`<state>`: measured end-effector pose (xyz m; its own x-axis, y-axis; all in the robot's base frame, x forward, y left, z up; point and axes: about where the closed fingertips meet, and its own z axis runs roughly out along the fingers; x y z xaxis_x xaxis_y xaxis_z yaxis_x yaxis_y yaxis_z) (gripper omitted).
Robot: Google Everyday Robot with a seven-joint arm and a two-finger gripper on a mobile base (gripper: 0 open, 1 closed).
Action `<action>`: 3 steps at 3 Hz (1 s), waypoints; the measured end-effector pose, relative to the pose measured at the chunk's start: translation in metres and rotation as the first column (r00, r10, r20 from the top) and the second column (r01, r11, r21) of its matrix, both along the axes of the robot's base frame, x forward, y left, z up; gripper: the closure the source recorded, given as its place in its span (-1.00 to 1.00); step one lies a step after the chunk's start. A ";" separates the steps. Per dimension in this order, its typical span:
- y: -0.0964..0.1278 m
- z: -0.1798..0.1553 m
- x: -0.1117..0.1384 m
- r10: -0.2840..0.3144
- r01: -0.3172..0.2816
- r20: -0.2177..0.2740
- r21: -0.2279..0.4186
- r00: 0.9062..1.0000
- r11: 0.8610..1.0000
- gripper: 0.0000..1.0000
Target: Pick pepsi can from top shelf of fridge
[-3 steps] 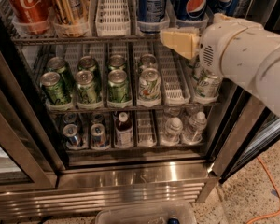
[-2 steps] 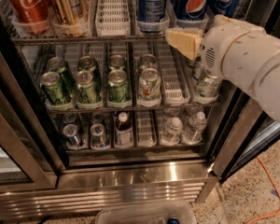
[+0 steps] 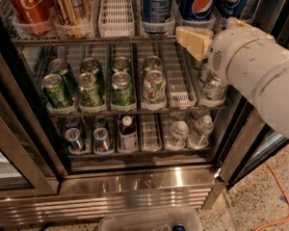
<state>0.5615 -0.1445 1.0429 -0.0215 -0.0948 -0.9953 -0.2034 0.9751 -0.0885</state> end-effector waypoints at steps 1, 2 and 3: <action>0.006 0.003 0.006 -0.012 0.011 0.017 0.027 1.000 1.000 -0.50; 0.015 0.007 0.015 -0.016 0.014 0.033 0.043 0.999 0.999 -0.52; 0.022 0.012 0.023 -0.017 0.014 0.047 0.050 0.999 0.999 -0.14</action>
Offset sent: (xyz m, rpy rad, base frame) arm 0.0360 0.0345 0.0198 0.0612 -0.0421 -0.0320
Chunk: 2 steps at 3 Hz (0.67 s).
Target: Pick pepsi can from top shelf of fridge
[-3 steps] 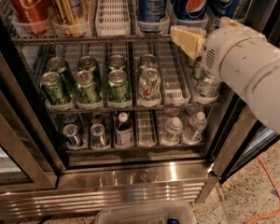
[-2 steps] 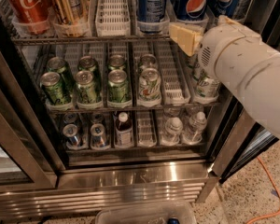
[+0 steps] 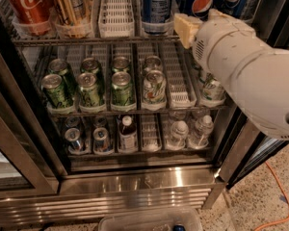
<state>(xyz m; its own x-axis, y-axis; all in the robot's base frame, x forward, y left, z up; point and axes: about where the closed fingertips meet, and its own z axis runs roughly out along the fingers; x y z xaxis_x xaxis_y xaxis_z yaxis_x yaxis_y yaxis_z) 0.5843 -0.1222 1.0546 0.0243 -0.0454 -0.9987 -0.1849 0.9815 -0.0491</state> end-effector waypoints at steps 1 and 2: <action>0.002 0.003 0.007 -0.011 0.011 0.010 -0.001 1.000 1.000 -0.08; 0.000 0.004 0.012 -0.029 0.029 0.015 -0.006 0.999 1.000 -0.06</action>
Offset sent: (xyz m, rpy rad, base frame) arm 0.0256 0.0016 0.0085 -0.0129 -0.0106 -0.0573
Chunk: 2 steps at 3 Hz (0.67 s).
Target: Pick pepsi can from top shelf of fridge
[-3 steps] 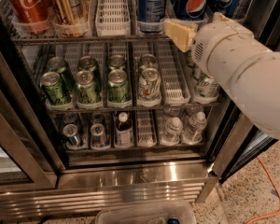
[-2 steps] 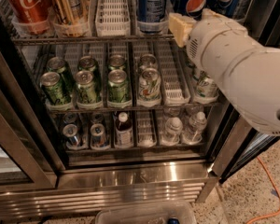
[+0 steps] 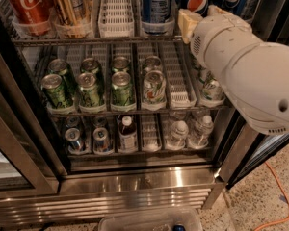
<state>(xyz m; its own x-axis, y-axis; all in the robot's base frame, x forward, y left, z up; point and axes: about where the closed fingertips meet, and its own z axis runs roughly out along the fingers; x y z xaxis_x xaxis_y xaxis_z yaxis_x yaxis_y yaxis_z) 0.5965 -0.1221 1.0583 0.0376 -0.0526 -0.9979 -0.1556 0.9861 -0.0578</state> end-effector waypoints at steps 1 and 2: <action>-0.001 0.000 0.004 -0.015 0.015 0.000 -0.003 1.000 1.000 -0.10; -0.003 -0.001 0.007 -0.028 0.028 -0.004 -0.008 1.000 1.000 -0.20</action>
Offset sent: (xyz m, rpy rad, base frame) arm 0.0156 -0.0037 -0.0013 -0.0119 0.0176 -0.0487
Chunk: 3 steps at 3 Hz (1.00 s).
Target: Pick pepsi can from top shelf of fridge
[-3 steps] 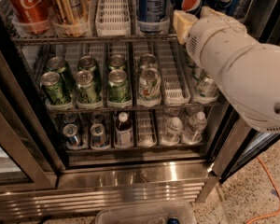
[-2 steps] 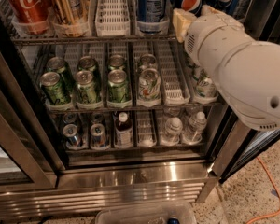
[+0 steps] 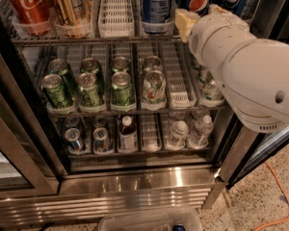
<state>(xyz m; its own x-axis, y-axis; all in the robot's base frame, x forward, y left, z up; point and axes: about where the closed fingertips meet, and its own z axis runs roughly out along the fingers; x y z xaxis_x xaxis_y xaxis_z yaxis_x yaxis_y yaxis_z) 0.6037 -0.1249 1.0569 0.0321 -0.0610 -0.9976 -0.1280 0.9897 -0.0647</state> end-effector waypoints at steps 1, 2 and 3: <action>-0.002 -0.001 0.003 -0.011 0.010 -0.005 -0.003 1.000 1.000 -0.46; -0.004 0.000 0.005 -0.021 0.021 -0.005 -0.006 1.000 1.000 -0.42; -0.006 0.002 0.008 -0.031 0.031 -0.002 -0.006 1.000 0.999 -0.38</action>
Offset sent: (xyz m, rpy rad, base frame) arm 0.0112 -0.0067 -0.0008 -0.0079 0.0151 -0.0374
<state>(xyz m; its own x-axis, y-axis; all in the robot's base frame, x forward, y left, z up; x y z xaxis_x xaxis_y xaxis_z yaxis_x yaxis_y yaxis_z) 0.6121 -0.1312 1.0585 0.0282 -0.0684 -0.9973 -0.0973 0.9927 -0.0709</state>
